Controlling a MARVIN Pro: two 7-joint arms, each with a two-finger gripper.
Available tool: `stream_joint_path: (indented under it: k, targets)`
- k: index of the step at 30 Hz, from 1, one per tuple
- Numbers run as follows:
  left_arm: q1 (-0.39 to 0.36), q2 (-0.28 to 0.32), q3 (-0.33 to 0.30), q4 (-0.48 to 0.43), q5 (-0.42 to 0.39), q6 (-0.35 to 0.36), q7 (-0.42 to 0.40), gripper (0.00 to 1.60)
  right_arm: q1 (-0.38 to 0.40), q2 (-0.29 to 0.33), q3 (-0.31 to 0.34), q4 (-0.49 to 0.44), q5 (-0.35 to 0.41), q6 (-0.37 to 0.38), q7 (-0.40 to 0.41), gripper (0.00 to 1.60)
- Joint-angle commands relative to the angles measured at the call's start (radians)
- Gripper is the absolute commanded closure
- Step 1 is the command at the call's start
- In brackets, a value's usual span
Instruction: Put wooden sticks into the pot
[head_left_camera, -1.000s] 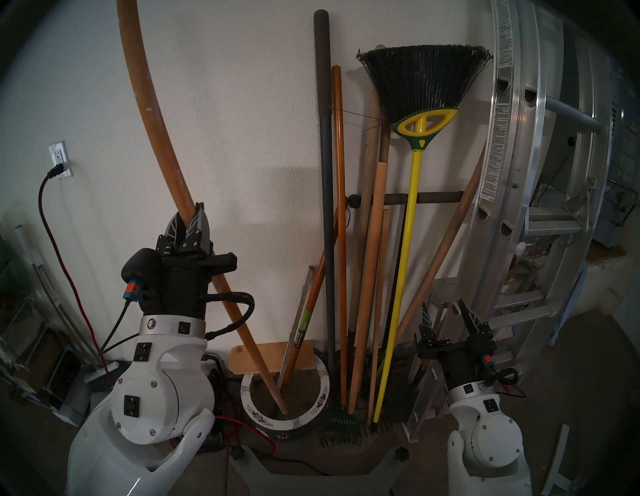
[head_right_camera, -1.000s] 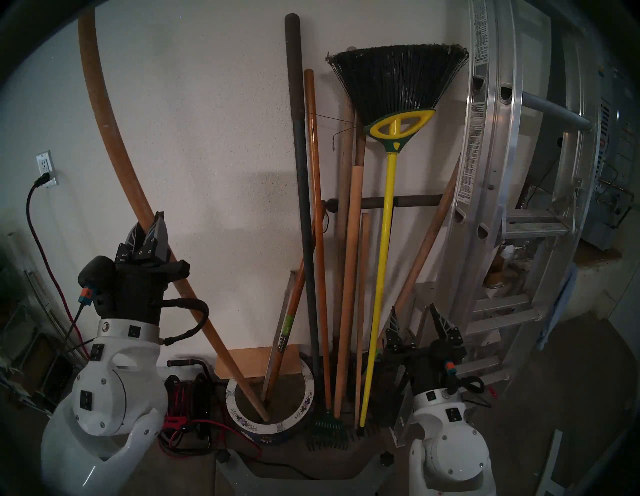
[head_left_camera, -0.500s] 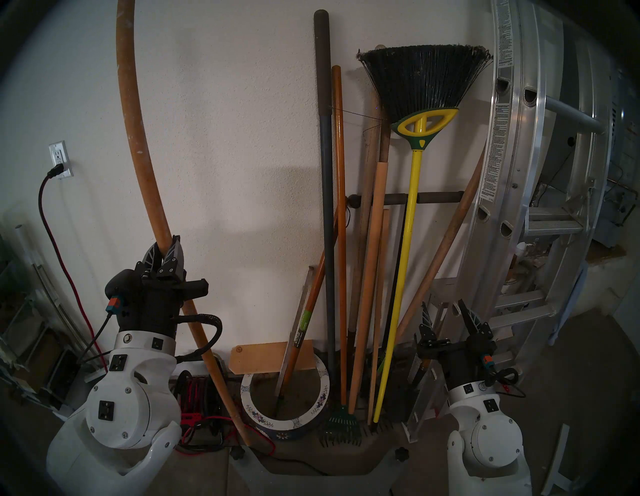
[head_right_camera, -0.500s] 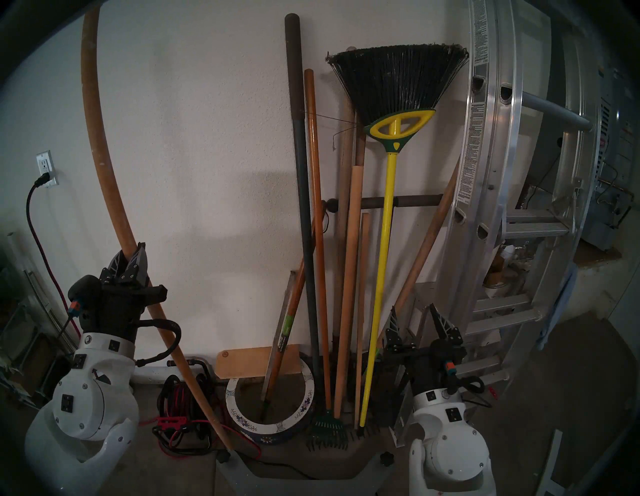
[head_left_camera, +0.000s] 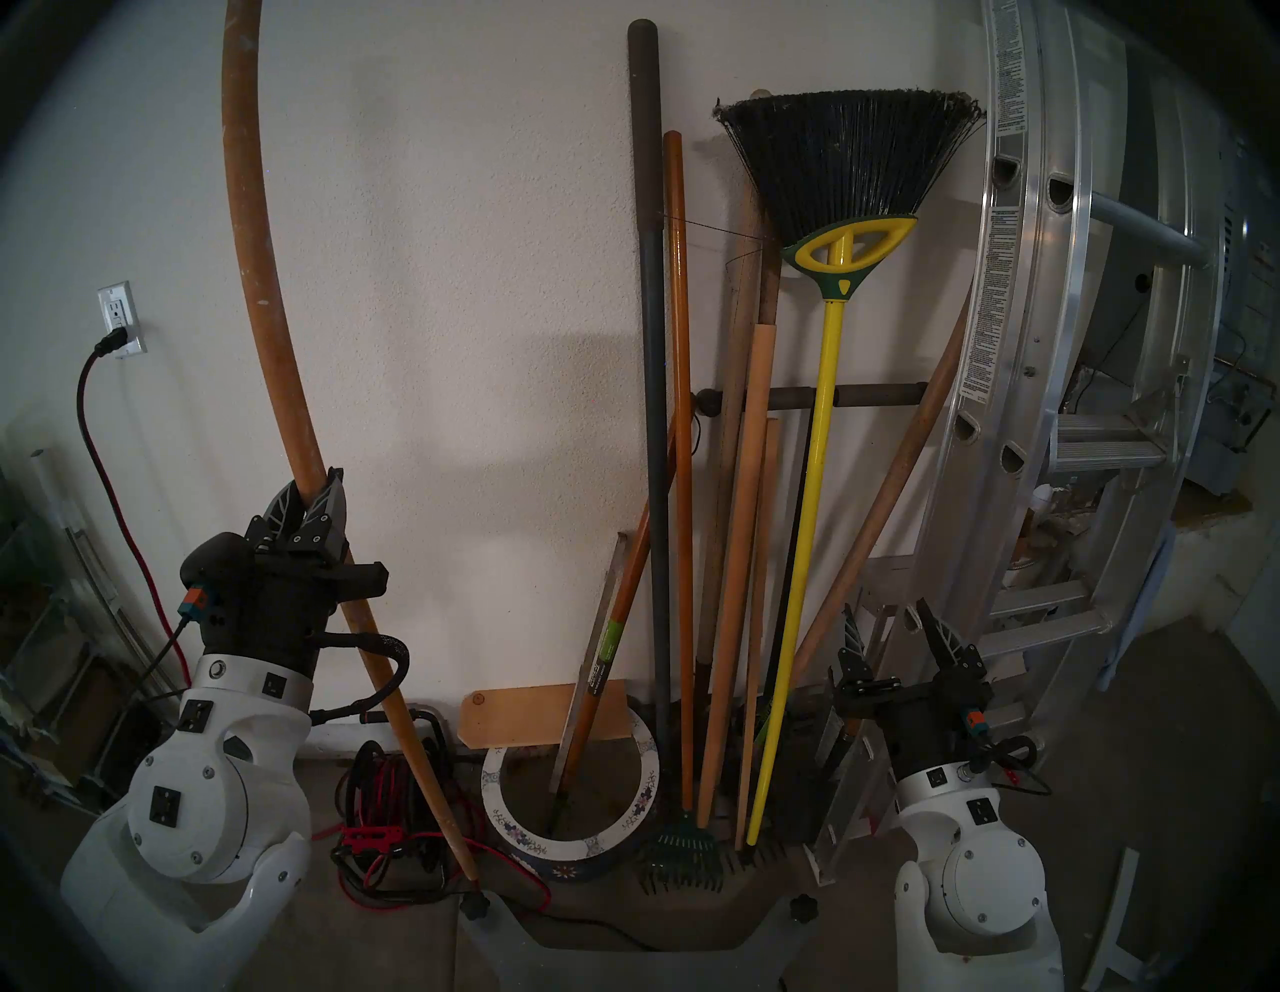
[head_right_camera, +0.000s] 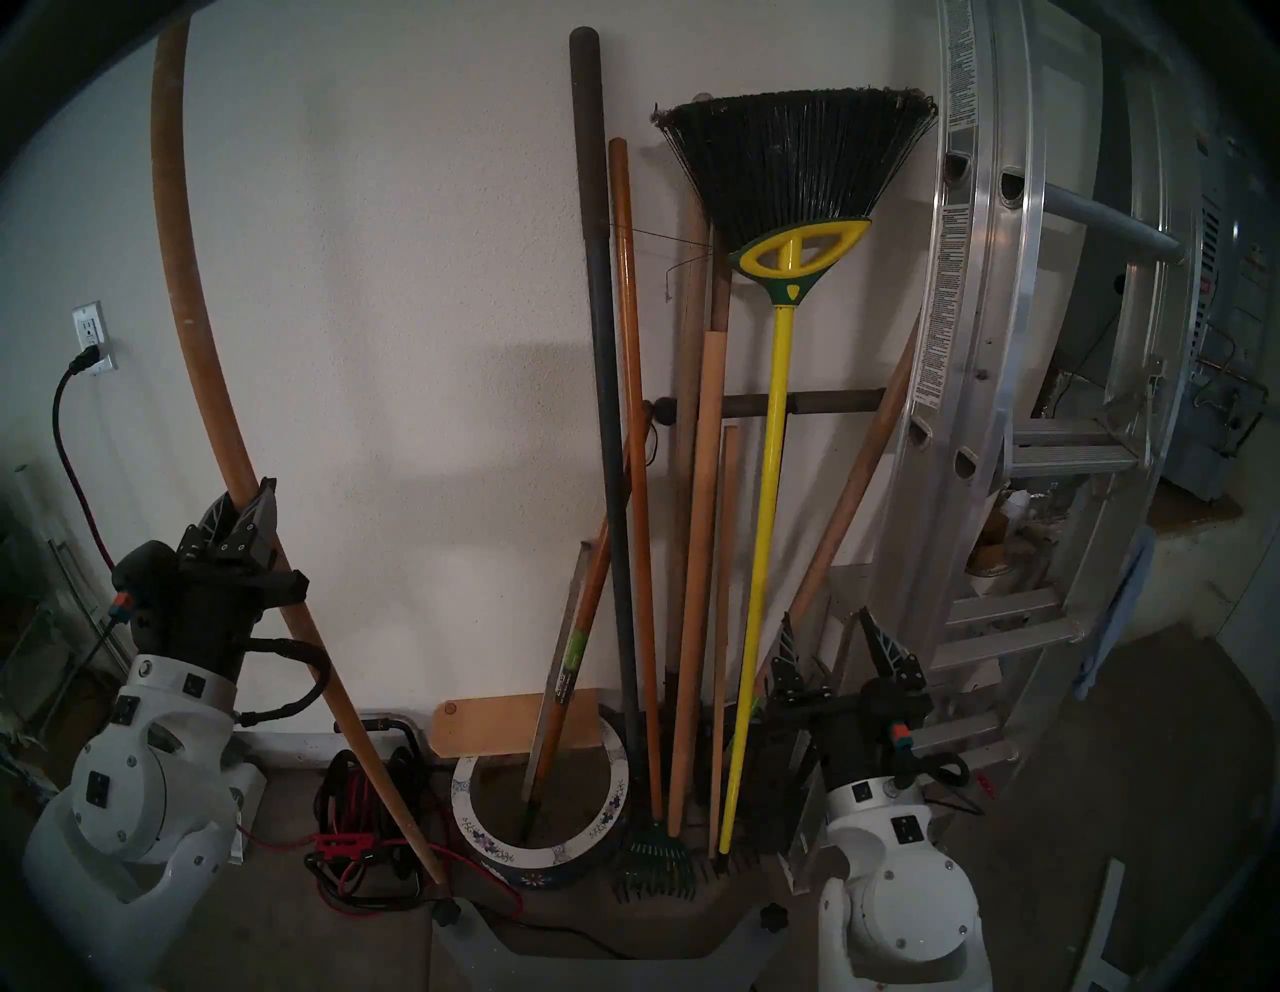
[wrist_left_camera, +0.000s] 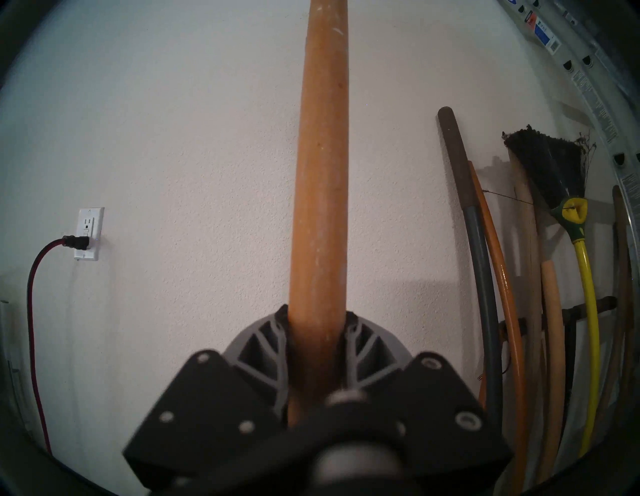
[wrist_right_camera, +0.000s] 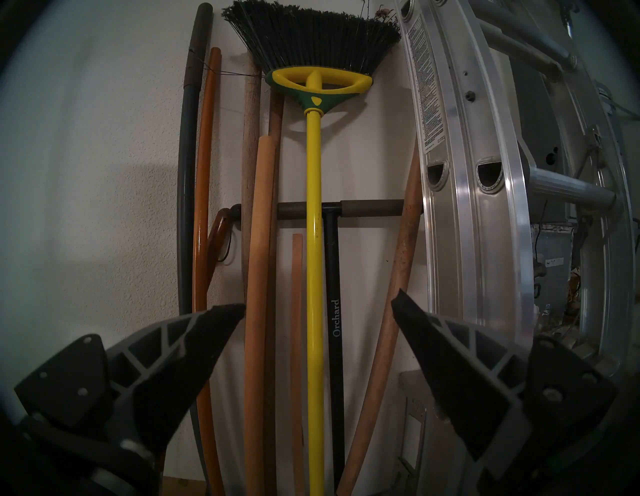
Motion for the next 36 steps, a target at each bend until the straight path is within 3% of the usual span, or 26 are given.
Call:
stream_joint_path:
  k: [1,11,19,26,36]
  targets:
    - [-0.002,0.041,-0.057,-0.022,-0.058,-0.026,-0.072,1.60,0.000,-0.001,-0.002,-0.001,0.001,0.000,0.000,0.00]
    - [-0.040,0.093,-0.066,-0.022,-0.183,-0.014,-0.192,1.60,0.000,-0.001,-0.002,-0.001,0.001,0.000,0.000,0.00]
    - [-0.121,0.146,-0.029,-0.022,-0.299,0.054,-0.255,1.60,0.000,-0.001,-0.002,-0.002,0.002,0.000,0.000,0.00]
    - [-0.219,0.184,0.027,-0.022,-0.372,0.161,-0.239,1.60,0.000,-0.001,-0.002,-0.002,0.002,0.000,0.001,0.00]
    - [-0.332,0.216,0.081,-0.022,-0.426,0.261,-0.194,1.60,0.000,-0.001,-0.002,-0.002,0.002,0.000,0.001,0.00]
